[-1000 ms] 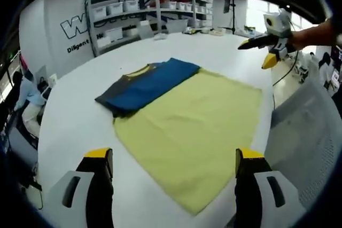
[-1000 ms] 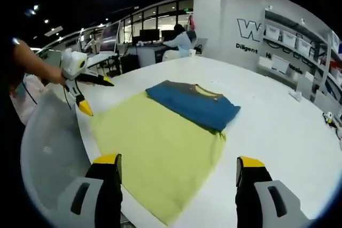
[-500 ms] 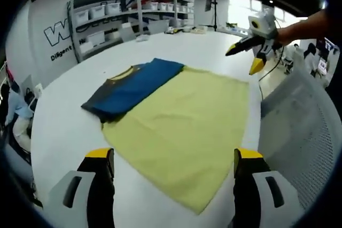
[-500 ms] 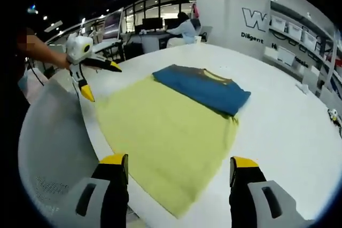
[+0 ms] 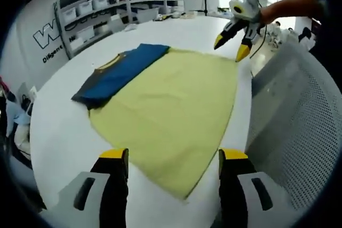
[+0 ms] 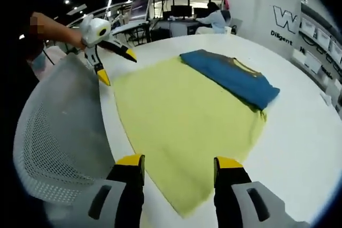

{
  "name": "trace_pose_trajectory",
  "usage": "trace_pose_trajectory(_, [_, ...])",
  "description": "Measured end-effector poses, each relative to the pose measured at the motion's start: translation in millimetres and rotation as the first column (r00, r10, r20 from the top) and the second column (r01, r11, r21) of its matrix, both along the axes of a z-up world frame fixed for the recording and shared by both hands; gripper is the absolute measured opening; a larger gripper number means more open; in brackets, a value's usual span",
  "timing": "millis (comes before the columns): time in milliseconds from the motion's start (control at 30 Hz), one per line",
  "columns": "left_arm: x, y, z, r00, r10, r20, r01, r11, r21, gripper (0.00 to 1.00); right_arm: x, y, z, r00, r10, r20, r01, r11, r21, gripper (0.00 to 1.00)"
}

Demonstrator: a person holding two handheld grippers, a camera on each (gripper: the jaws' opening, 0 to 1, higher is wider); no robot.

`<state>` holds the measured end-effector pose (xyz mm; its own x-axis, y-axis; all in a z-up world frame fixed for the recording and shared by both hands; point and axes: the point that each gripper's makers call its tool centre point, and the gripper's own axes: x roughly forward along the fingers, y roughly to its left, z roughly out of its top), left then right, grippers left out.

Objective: Fold the garment on the visible template until the final outline fits inside the template.

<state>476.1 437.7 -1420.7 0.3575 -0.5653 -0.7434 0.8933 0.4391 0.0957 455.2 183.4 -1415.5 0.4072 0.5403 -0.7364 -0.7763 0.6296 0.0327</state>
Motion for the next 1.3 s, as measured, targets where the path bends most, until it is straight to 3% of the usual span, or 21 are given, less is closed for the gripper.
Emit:
trace_pose_trajectory(100, [-4.1,-2,-4.2,1.0,-0.008,-0.013,0.008,1.0,0.019,0.62,-6,1,-4.8,1.0,0.014,-0.01,-0.014,1.0,-0.006,0.43])
trace_pose_trajectory(167, [-4.1,3,-9.9,1.0,-0.022,-0.009,0.022,0.997,0.072,0.6,-11,1,-10.2,0.999,0.041,-0.015,-0.041,0.999,-0.025,0.43])
trace_pose_trajectory(400, [-5.7,4,-17.2,0.999,-0.047,-0.022,0.049,0.992,0.118,0.5,-17,4,-25.2,0.994,0.107,-0.029,-0.109,0.993,-0.053,0.42])
trace_pose_trajectory(467, [-5.9,8,-21.7,0.998,-0.05,-0.04,0.055,0.989,0.139,0.47,-17,4,-29.4,0.992,0.125,-0.032,-0.127,0.989,-0.072,0.39])
trace_pose_trajectory(567, [-6.3,10,-24.9,0.992,0.032,-0.119,-0.018,0.993,0.116,0.46,-16,4,-32.5,0.99,0.137,-0.021,-0.138,0.987,-0.087,0.31])
trace_pose_trajectory(700, [-12.1,8,-24.8,0.992,0.004,-0.123,0.012,0.992,0.125,0.38,-22,3,-31.9,0.988,0.147,-0.045,-0.151,0.984,-0.095,0.3])
trace_pose_trajectory(767, [-16.4,5,-24.7,0.992,-0.008,-0.123,0.025,0.99,0.142,0.34,-26,-2,-33.6,0.978,0.208,-0.025,-0.21,0.965,-0.16,0.27])
trace_pose_trajectory(800, [-19.0,4,-25.3,0.991,-0.013,-0.137,0.034,0.987,0.157,0.31,-29,3,-32.0,0.971,0.24,-0.008,-0.238,0.961,-0.142,0.24])
trace_pose_trajectory(867, [-20.2,2,-25.4,0.989,-0.031,-0.143,0.057,0.982,0.182,0.28,-28,1,-32.6,0.977,0.211,-0.029,-0.213,0.967,-0.14,0.23])
trace_pose_trajectory(933, [-21.2,3,-26.4,0.984,0.018,-0.18,0.02,0.978,0.207,0.26,-26,2,-32.8,0.975,0.218,-0.039,-0.222,0.963,-0.15,0.21])
trace_pose_trajectory(1033, [-21.3,2,-26.3,0.983,0.012,-0.185,0.03,0.975,0.222,0.25,-23,3,-32.4,0.973,0.225,-0.056,-0.232,0.956,-0.178,0.16])
trace_pose_trajectory(1133, [-22.5,2,-26.5,0.981,-0.02,-0.191,0.064,0.971,0.229,0.23,-12,2,-32.9,0.978,0.206,-0.035,-0.209,0.956,-0.206,0.01])
trace_pose_trajectory(1167, [-22.9,1,-26.3,0.981,-0.032,-0.192,0.077,0.97,0.229,0.22,-9,0,-33.6,0.978,0.207,-0.029,-0.209,0.953,-0.221,0.0])
trace_pose_trajectory(1300, [-26.0,-2,-26.4,0.981,-0.053,-0.184,0.096,0.967,0.235,0.16,-10,1,-32.6,0.989,0.146,-0.038,-0.15,0.975,-0.163,0.0])
